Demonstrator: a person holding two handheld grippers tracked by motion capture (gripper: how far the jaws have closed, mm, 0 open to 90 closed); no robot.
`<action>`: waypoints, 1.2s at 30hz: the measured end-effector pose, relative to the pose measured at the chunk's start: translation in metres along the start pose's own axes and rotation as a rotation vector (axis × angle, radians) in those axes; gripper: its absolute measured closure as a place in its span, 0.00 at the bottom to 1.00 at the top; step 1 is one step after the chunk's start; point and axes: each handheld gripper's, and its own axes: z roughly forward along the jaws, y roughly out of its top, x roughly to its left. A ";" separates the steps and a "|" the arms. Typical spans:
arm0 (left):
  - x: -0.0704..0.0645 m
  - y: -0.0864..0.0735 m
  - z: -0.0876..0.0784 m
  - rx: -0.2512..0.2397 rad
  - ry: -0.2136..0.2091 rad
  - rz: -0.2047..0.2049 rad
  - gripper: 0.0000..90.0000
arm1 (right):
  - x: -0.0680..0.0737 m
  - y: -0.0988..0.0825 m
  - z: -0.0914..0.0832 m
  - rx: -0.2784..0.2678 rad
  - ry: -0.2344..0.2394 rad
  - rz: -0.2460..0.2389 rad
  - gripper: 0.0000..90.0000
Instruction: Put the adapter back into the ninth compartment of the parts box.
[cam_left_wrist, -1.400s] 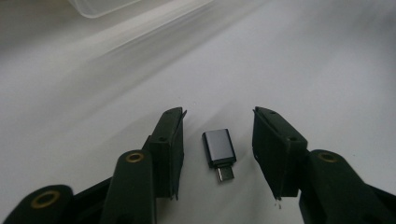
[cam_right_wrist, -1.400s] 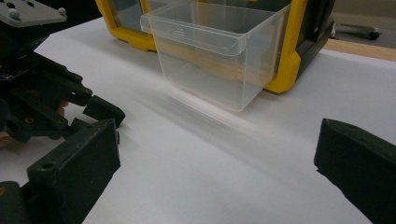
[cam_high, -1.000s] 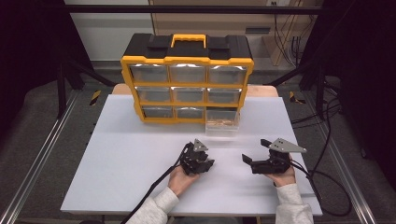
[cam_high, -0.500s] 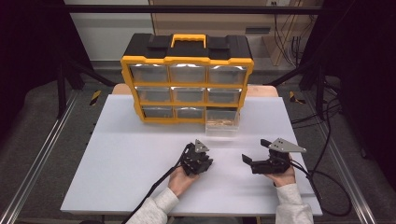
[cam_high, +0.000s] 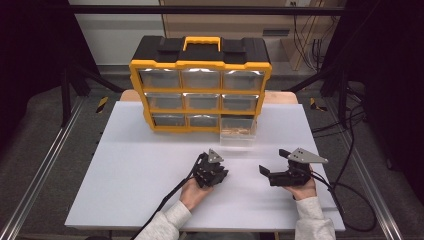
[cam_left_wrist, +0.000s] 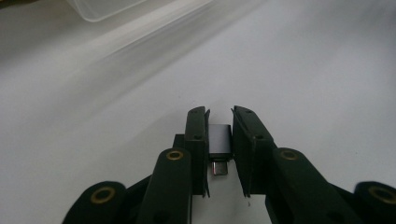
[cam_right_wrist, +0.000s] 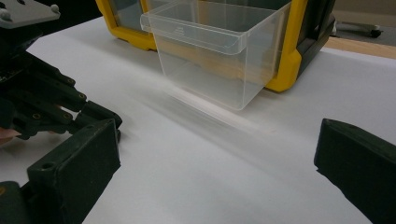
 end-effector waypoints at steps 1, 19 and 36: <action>0.000 0.000 0.000 0.000 0.000 0.000 0.84 | 0.000 0.000 0.000 0.000 0.000 0.000 0.01; 0.001 0.011 -0.024 -0.063 -0.019 0.009 0.84 | 0.000 0.000 0.000 0.005 -0.003 -0.007 0.01; 0.006 0.028 -0.046 -0.117 -0.028 0.021 0.84 | 0.000 0.000 0.001 0.008 -0.002 -0.011 0.01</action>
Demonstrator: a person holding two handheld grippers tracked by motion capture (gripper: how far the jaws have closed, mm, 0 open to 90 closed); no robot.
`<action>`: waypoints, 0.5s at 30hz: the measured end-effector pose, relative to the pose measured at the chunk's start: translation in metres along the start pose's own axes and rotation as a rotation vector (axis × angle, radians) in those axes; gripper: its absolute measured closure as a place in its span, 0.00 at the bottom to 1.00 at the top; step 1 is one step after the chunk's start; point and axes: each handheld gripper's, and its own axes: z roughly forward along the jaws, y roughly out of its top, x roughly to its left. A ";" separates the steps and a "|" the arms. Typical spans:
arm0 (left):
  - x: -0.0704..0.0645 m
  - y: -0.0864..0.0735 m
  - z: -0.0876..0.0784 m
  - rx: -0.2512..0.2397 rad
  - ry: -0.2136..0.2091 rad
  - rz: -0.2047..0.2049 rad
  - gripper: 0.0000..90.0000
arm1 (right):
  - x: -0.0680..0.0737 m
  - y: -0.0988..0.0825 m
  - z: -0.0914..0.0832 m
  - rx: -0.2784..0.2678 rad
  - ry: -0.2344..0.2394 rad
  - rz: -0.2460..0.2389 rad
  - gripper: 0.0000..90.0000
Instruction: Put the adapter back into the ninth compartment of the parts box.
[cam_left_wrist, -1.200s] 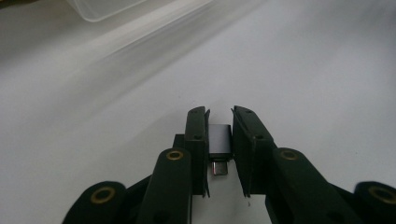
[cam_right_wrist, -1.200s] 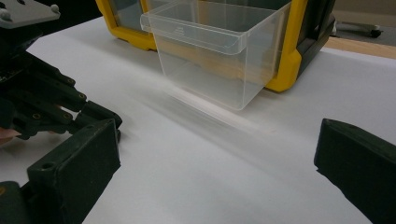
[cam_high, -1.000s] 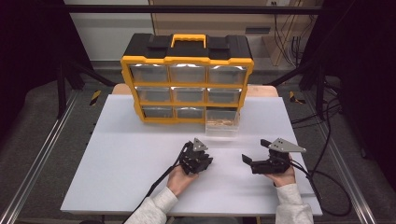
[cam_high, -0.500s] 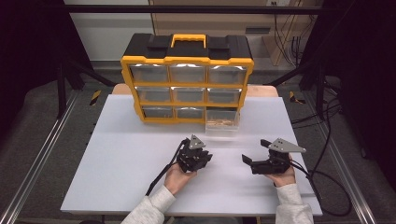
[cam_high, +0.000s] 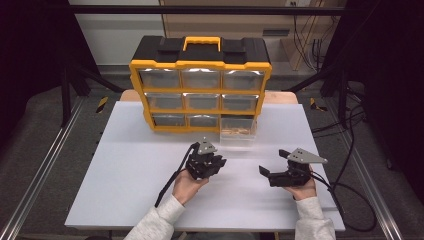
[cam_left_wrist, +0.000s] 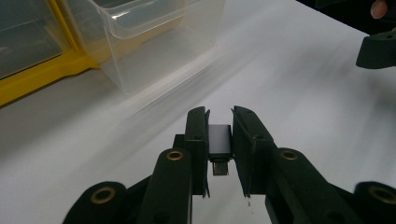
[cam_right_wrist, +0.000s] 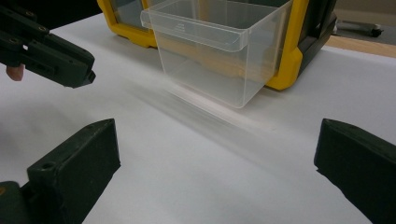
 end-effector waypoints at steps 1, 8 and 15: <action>0.000 0.000 0.000 0.000 0.000 0.000 0.84 | 0.000 0.000 0.000 0.000 0.000 0.000 0.01; 0.001 0.005 -0.004 -0.014 -0.002 0.002 0.84 | 0.000 0.000 0.000 0.000 0.000 0.001 0.01; 0.000 0.013 -0.009 -0.027 -0.007 0.011 0.84 | 0.000 0.000 -0.001 0.000 0.000 0.002 0.01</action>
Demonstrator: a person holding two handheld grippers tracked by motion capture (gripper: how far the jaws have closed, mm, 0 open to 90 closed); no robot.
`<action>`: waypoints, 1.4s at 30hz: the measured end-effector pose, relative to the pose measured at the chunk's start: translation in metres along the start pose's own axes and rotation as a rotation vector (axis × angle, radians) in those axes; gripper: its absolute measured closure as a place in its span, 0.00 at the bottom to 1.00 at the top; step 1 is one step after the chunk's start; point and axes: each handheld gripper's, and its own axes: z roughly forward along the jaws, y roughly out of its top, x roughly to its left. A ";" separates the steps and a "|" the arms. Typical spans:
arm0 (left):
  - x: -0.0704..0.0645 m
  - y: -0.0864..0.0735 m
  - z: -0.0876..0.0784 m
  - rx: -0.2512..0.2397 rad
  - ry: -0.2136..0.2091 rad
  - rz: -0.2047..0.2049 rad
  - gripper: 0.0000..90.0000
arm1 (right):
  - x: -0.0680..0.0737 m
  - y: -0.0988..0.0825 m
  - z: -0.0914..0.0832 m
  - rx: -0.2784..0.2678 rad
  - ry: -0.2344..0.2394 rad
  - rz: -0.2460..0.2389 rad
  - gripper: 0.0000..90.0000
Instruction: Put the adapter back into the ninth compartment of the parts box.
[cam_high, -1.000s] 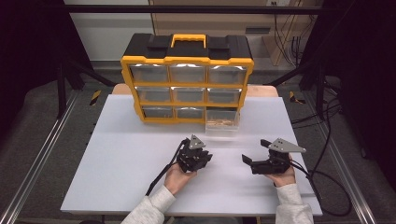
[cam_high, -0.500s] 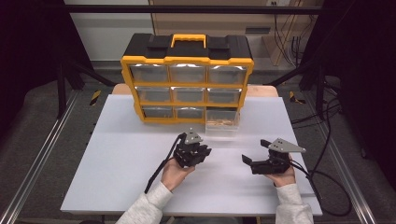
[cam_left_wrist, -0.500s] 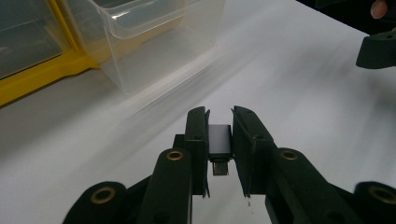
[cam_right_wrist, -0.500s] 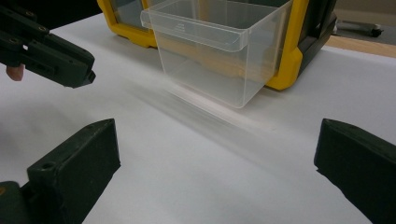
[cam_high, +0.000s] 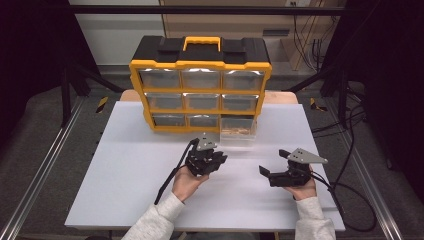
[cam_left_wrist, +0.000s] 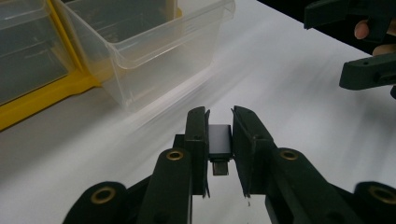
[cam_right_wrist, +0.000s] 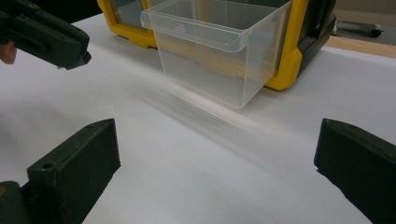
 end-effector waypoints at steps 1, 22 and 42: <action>0.000 0.001 -0.001 -0.002 0.000 0.001 0.84 | 0.000 0.000 0.000 0.000 0.000 0.000 0.01; 0.002 0.022 -0.012 -0.041 -0.002 0.010 0.84 | 0.000 0.000 0.000 0.000 0.002 -0.002 0.01; 0.005 0.039 -0.016 -0.064 0.002 0.015 0.84 | 0.000 0.000 0.001 0.003 0.003 -0.003 0.01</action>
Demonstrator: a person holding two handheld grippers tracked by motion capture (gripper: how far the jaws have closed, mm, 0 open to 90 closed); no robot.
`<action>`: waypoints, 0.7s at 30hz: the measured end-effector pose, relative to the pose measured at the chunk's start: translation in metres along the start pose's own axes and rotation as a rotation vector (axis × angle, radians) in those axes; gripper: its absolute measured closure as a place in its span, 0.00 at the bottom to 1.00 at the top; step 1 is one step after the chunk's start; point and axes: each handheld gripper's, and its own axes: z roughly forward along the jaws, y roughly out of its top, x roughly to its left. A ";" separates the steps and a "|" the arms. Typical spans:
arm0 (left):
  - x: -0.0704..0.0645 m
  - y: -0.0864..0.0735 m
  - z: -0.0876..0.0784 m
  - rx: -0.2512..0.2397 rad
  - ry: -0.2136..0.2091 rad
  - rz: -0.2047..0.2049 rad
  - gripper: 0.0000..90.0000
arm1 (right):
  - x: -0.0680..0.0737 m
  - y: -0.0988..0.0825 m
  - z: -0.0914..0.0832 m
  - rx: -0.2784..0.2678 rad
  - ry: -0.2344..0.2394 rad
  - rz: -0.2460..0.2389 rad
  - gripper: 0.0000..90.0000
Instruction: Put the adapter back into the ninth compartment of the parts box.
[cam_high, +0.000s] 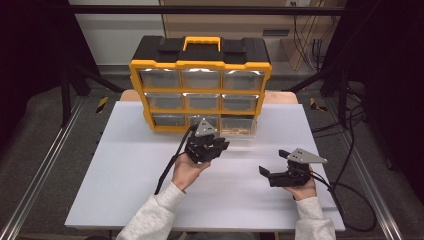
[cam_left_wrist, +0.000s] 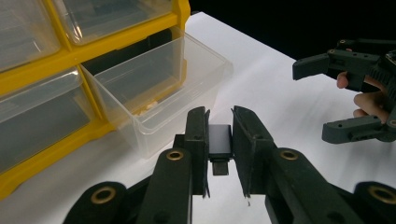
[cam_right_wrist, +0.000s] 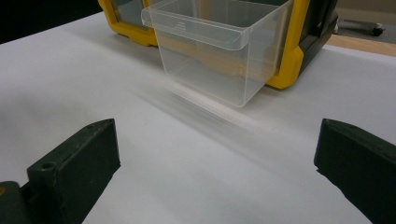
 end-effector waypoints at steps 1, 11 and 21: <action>0.000 0.002 0.000 -0.002 -0.001 0.001 0.84 | 0.000 0.000 0.000 0.000 0.001 0.000 0.01; 0.002 0.012 -0.001 -0.013 0.006 0.010 0.84 | 0.000 0.000 0.000 0.002 0.000 -0.001 0.01; 0.006 0.017 0.002 -0.010 0.007 0.008 0.84 | 0.000 0.000 0.000 0.003 0.000 -0.001 0.01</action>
